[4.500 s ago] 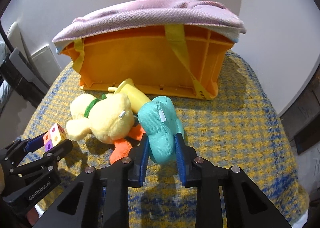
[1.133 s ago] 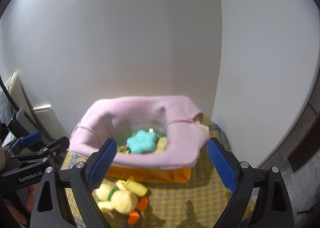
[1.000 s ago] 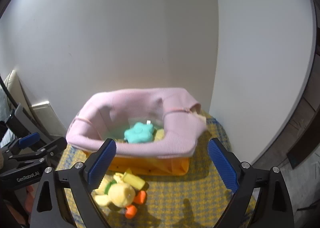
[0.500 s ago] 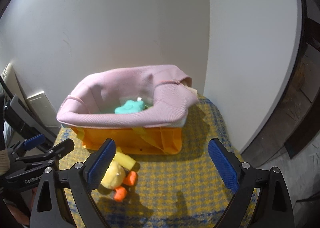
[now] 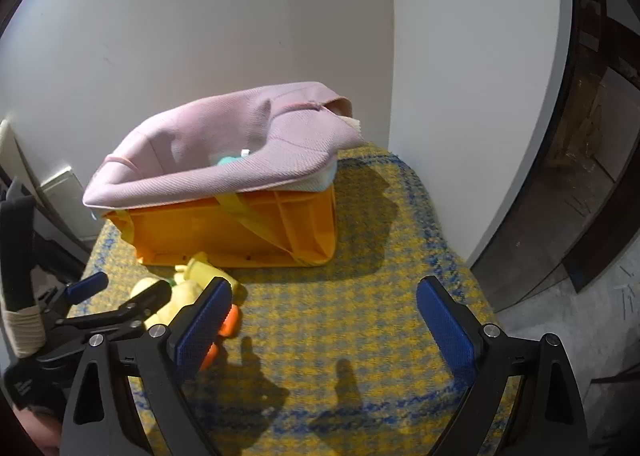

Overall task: Organize objects
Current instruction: 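Withdraw both tools from the crate toward the yellow duck and cup, then grasp the large yellow plush duck with the left gripper while the right gripper grasps the yellow cup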

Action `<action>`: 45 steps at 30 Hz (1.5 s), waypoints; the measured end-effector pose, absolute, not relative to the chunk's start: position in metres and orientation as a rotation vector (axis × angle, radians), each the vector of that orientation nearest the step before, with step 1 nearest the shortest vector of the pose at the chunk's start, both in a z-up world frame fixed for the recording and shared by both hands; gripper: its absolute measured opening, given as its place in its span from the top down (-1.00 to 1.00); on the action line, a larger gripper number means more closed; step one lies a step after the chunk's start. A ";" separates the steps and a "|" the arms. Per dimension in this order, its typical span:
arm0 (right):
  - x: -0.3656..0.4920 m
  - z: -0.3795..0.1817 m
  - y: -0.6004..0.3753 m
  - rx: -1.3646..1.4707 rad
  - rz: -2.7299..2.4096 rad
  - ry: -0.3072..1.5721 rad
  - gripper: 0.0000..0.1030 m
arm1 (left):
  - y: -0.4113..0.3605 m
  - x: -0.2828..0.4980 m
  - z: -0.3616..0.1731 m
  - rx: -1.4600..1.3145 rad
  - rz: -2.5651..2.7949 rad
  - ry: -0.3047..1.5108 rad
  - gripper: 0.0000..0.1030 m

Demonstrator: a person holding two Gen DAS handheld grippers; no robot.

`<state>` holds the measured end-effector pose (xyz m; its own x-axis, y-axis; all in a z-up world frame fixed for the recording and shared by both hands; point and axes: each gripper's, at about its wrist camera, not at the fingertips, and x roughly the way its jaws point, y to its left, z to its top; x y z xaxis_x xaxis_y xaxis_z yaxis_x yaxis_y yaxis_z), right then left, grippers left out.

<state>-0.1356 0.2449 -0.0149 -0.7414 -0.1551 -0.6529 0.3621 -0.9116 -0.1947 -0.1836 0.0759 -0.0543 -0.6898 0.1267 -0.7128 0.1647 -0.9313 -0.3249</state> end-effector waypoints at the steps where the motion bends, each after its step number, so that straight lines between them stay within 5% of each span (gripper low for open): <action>1: -0.136 -0.016 0.247 0.961 -2.657 0.453 -0.82 | 0.078 -0.186 -0.058 1.242 -2.805 0.580 -0.99; 23: -0.152 -0.053 0.249 1.080 -2.622 0.466 -0.82 | 0.085 -0.205 -0.088 1.281 -2.746 0.450 -1.00; 30: -0.150 -0.059 0.244 1.087 -2.605 0.487 -0.82 | 0.060 -0.200 -0.104 1.296 -2.670 0.560 -0.98; 45: -0.141 -0.058 0.225 1.067 -2.577 0.493 -0.82 | 0.036 -0.169 -0.105 1.269 -2.670 0.683 -0.43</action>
